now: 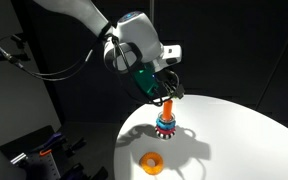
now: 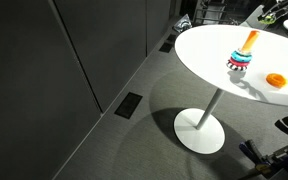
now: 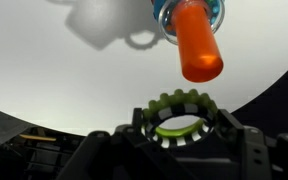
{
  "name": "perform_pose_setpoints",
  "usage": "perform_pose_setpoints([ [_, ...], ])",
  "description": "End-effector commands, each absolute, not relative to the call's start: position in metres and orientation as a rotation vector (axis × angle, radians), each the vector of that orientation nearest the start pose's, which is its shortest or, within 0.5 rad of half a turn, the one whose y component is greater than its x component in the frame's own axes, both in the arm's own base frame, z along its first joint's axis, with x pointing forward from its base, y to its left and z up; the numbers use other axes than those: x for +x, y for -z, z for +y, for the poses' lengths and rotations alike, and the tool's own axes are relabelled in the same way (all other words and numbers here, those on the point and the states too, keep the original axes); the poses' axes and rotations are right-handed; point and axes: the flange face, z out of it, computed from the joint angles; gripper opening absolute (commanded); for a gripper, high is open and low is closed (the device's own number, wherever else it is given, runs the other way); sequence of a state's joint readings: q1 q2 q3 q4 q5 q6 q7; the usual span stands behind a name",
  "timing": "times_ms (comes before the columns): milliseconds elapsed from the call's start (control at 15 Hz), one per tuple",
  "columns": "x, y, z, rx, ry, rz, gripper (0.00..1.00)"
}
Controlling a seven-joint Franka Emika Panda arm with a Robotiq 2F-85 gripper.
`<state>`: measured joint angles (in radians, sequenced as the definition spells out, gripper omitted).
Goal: Put the black and white toy on the orange ring
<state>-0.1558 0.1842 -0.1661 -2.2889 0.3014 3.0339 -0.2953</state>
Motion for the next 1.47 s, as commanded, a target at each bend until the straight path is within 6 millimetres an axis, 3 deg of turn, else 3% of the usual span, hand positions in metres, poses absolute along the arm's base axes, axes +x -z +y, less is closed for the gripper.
perform_pose_setpoints([
  [0,0.517,-0.342,-0.214,-3.061,0.829,0.528,0.49],
  [400,0.489,-0.316,-0.239,-3.076,0.703,0.595,0.49],
  [1400,0.426,-0.236,-0.254,-3.107,0.413,0.633,0.49],
])
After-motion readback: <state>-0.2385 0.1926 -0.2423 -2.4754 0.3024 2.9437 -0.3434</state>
